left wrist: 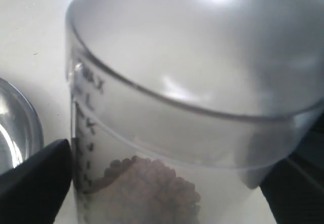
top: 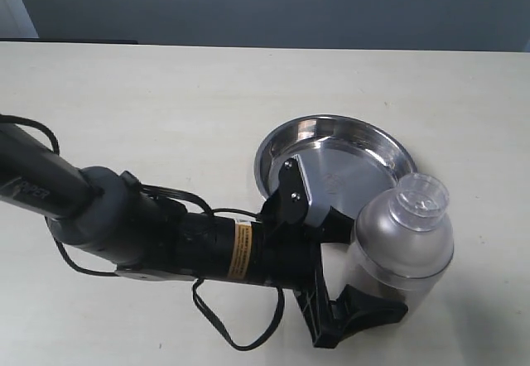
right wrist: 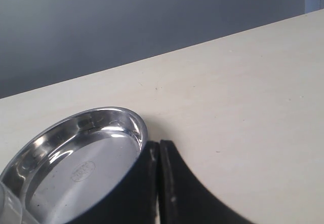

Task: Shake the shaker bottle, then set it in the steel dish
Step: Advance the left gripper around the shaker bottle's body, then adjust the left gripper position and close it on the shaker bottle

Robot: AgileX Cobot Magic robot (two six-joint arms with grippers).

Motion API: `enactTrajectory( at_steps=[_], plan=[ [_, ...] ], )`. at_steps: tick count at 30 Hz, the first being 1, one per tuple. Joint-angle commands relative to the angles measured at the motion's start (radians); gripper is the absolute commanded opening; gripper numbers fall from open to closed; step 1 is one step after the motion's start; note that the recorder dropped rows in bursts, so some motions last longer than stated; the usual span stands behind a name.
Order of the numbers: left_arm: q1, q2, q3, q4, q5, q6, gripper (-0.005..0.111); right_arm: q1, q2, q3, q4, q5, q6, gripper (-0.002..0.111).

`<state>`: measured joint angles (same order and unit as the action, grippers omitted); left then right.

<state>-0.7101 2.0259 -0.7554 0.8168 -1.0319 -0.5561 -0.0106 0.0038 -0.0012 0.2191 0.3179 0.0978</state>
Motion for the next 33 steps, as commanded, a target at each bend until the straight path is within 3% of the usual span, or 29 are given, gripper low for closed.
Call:
enactTrajectory(
  at_steps=[1, 9, 12, 19, 23, 33],
  plan=[
    [-0.032, -0.002, -0.004, -0.024, 0.031, -0.009, 0.091, 0.002, -0.004, 0.001, 0.0, -0.01, -0.006, -0.001],
    [-0.032, -0.002, -0.004, -0.047, 0.027, 0.018, 0.089, 0.002, -0.004, 0.001, 0.0, -0.01, -0.006, -0.001],
    [-0.032, -0.002, -0.004, -0.041, 0.027, 0.018, 0.074, 0.002, -0.004, 0.001, 0.0, -0.01, -0.006, -0.001],
    [-0.032, -0.002, -0.004, -0.031, 0.008, 0.018, 0.021, 0.002, -0.004, 0.001, 0.0, -0.01, -0.006, -0.001],
    [-0.031, -0.002, -0.004, -0.016, 0.01, 0.02, 0.0, 0.002, -0.004, 0.001, 0.0, -0.01, -0.006, -0.001],
    [-0.031, -0.008, 0.007, -0.015, 0.051, 0.02, 0.0, 0.002, -0.004, 0.001, 0.0, -0.01, -0.006, -0.001]
  ],
)
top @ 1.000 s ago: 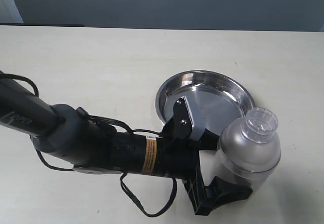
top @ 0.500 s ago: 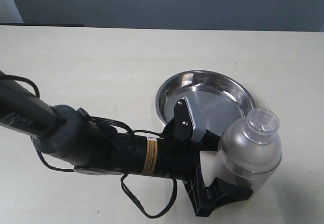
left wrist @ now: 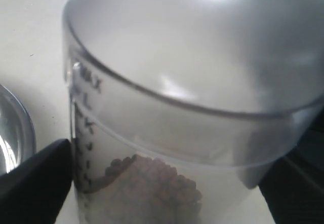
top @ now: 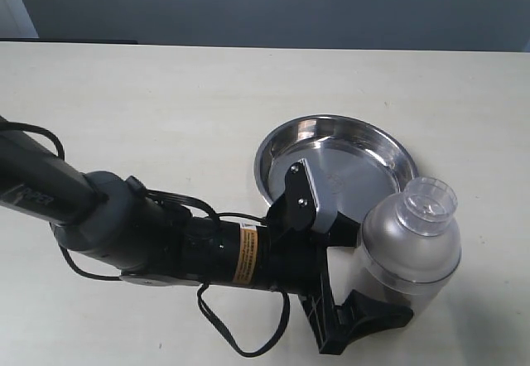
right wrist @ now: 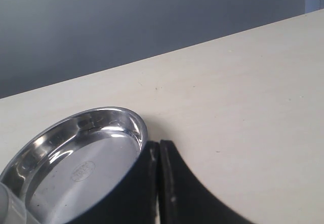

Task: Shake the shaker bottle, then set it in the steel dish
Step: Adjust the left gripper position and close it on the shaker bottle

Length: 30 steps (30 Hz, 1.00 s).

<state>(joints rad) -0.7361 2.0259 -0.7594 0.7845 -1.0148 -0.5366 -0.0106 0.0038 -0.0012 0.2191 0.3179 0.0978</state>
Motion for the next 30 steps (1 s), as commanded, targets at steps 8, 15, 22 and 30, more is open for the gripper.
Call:
enactTrajectory(
  at_steps=[8, 15, 22, 30],
  plan=[
    [-0.001, -0.035, 0.035, 0.016, 0.105, 0.009, 0.0, 0.002, -0.004, 0.001, 0.0, -0.01, -0.006, -0.001],
    [-0.001, -0.068, 0.09, -0.039, 0.145, 0.026, 0.0, 0.002, -0.004, 0.001, 0.0, -0.01, -0.006, -0.001],
    [-0.001, -0.118, 0.15, -0.171, 0.21, 0.115, 0.0, 0.002, -0.004, 0.001, 0.0, -0.01, -0.006, -0.001],
    [-0.001, -0.146, 0.183, -0.164, 0.178, 0.133, 0.0, 0.002, -0.004, 0.001, 0.0, -0.01, -0.006, -0.001]
  ],
)
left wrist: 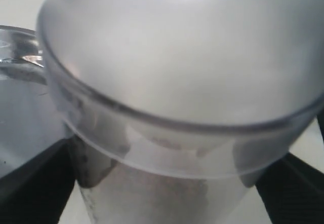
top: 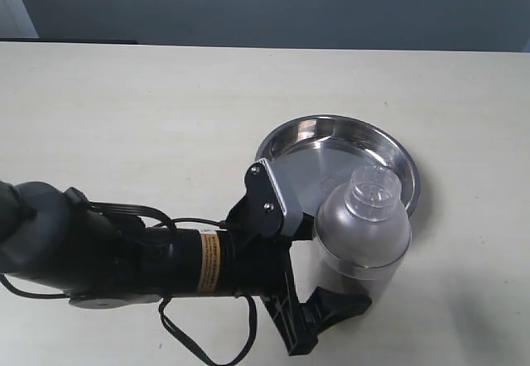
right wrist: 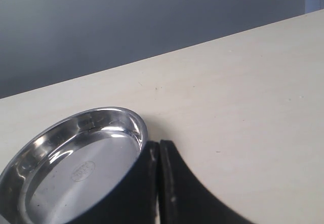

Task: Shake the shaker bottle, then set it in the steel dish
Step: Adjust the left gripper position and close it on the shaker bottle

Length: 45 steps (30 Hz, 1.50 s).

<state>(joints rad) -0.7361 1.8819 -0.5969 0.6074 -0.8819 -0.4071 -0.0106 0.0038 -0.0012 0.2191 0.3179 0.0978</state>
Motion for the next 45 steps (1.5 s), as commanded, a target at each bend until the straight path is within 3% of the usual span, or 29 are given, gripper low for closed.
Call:
enactTrajectory(
  at_steps=[1, 9, 17, 21, 25, 27, 39, 45],
  plan=[
    [-0.001, -0.002, 0.02, 0.02, 0.038, 0.001, 0.0, 0.002, -0.004, 0.001, 0.0, -0.01, -0.006, -0.001],
    [-0.001, -0.002, 0.02, 0.176, -0.012, -0.019, 0.0, 0.002, -0.004, 0.001, 0.0, -0.01, -0.006, -0.001],
    [-0.001, -0.002, 0.02, 0.154, -0.016, -0.093, 0.004, 0.002, -0.004, 0.001, 0.0, -0.01, -0.006, -0.001],
    [-0.001, -0.002, 0.02, 0.146, -0.057, -0.114, 0.032, 0.002, -0.004, 0.001, 0.0, -0.01, -0.006, -0.001],
    [-0.001, -0.002, 0.02, 0.116, -0.065, -0.144, 0.071, 0.002, -0.004, 0.001, 0.0, -0.01, -0.006, -0.001],
    [-0.001, -0.002, 0.02, 0.117, -0.063, -0.144, 0.079, 0.002, -0.004, 0.001, 0.0, -0.01, -0.006, -0.001],
    [-0.001, -0.002, 0.019, 0.334, -0.037, -0.129, 0.079, 0.002, -0.004, 0.001, 0.0, -0.01, -0.006, -0.001],
    [-0.001, -0.002, 0.019, 0.334, -0.037, -0.118, 0.079, 0.002, -0.004, 0.001, 0.0, -0.01, -0.006, -0.001]
  ],
)
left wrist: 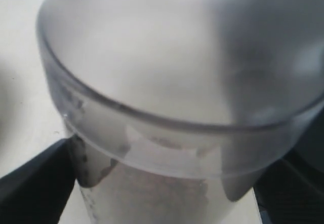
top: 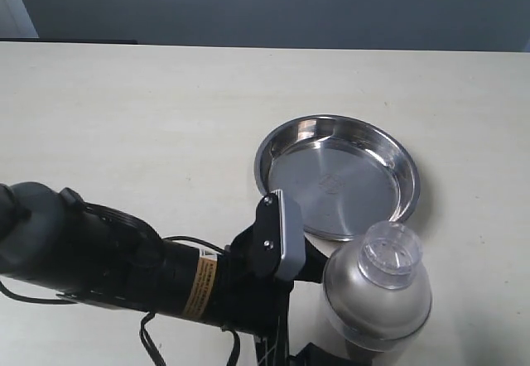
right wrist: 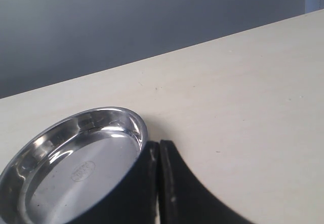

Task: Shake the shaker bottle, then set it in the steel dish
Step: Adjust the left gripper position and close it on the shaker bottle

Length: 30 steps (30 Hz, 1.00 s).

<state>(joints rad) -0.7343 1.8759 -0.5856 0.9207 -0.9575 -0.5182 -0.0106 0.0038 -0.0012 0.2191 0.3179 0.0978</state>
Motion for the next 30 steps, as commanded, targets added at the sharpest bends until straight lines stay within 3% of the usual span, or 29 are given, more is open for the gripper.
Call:
enactTrajectory(
  at_steps=[1, 14, 21, 25, 30],
  plan=[
    [-0.003, 0.004, 0.007, -0.004, 0.044, 0.014, 0.079, 0.002, -0.004, 0.001, 0.0, -0.01, -0.006, -0.001],
    [-0.003, 0.003, 0.007, -0.117, 0.007, 0.078, 0.079, 0.002, -0.004, 0.001, 0.0, -0.01, -0.006, -0.001],
    [-0.003, 0.003, 0.007, -0.119, 0.012, 0.022, 0.099, 0.002, -0.004, 0.001, 0.0, -0.01, -0.006, -0.001],
    [-0.003, 0.003, -0.005, -0.123, 0.048, -0.047, 0.1, 0.002, -0.004, 0.001, 0.0, -0.01, -0.006, -0.001],
    [-0.003, 0.003, -0.006, -0.123, 0.009, 0.017, 0.1, 0.002, -0.004, 0.001, 0.0, -0.01, -0.006, -0.001]
  ],
)
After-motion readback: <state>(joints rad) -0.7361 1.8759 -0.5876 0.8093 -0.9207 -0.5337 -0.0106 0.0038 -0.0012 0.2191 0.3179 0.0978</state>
